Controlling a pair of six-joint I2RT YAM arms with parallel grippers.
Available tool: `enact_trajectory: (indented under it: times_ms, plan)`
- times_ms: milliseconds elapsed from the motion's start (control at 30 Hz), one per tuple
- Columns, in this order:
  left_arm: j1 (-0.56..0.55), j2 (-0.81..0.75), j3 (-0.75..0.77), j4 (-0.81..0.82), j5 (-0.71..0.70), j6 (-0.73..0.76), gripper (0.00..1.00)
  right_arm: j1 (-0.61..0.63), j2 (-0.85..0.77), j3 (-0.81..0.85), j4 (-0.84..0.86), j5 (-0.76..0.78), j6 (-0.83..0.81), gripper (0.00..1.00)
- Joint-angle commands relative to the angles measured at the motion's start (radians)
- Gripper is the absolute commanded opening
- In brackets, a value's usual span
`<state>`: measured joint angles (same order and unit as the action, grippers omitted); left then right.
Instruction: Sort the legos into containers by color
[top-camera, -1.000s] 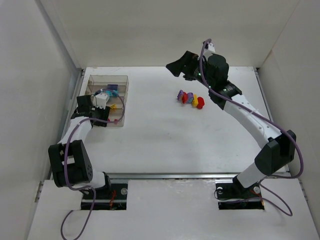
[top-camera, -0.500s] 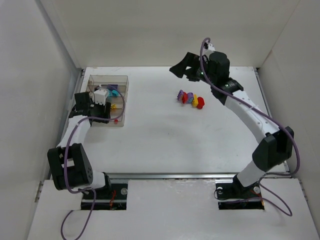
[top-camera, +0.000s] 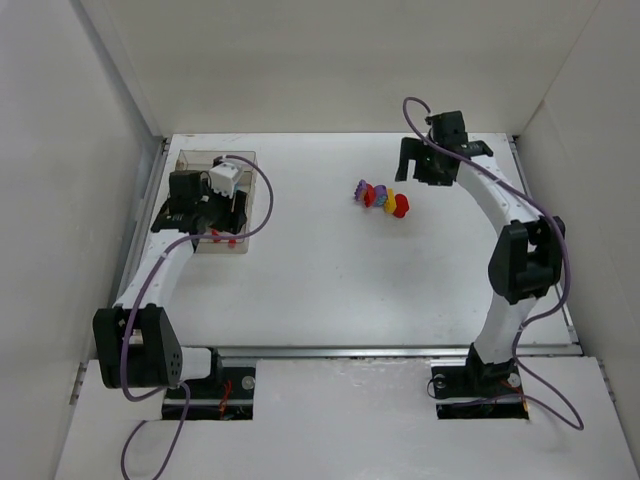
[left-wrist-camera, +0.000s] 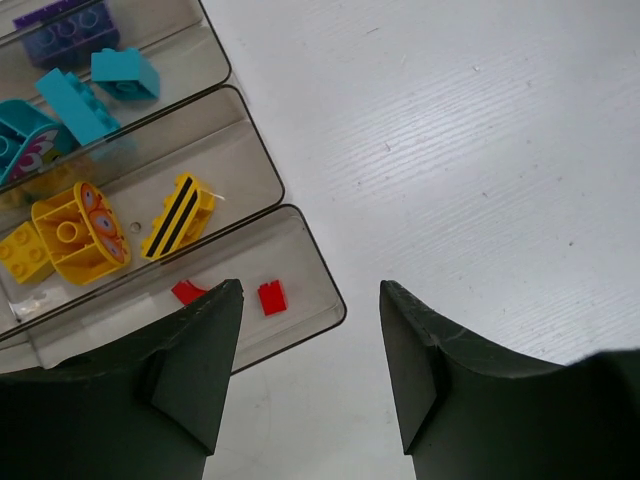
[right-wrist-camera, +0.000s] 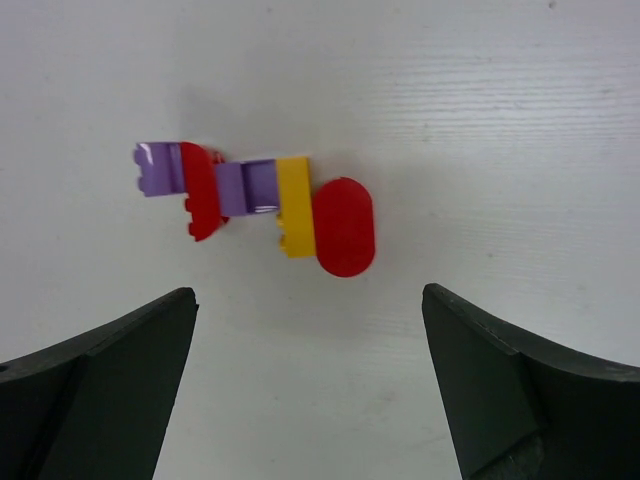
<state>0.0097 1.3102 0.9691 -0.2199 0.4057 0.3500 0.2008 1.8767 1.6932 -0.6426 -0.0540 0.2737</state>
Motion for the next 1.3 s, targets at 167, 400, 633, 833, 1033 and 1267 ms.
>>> enact_trajectory:
  times_ms: [167,400,633,833,1033,1267]
  plan:
    - [-0.034,-0.005,0.051,0.053,0.001,-0.034,0.54,-0.029,0.078,0.028,0.019,-0.123,-0.178,0.95]
    - [-0.034,0.004,0.060,0.062,-0.008,-0.034,0.54,0.000,0.182,0.086,0.025,-0.058,-0.330,0.96]
    - [-0.034,0.014,0.060,0.062,-0.008,-0.043,0.54,0.031,0.298,0.154,-0.023,-0.034,-0.308,0.96]
    - [-0.034,0.023,0.069,0.062,-0.018,-0.043,0.54,0.031,0.328,0.163,-0.045,0.063,-0.226,1.00]
    - [-0.034,0.023,0.069,0.071,-0.018,-0.043,0.54,0.031,0.346,0.163,-0.009,-0.024,-0.216,0.88]
    - [-0.077,0.032,0.089,0.071,0.022,0.033,0.54,0.031,0.317,0.097,0.061,-0.081,-0.197,0.43]
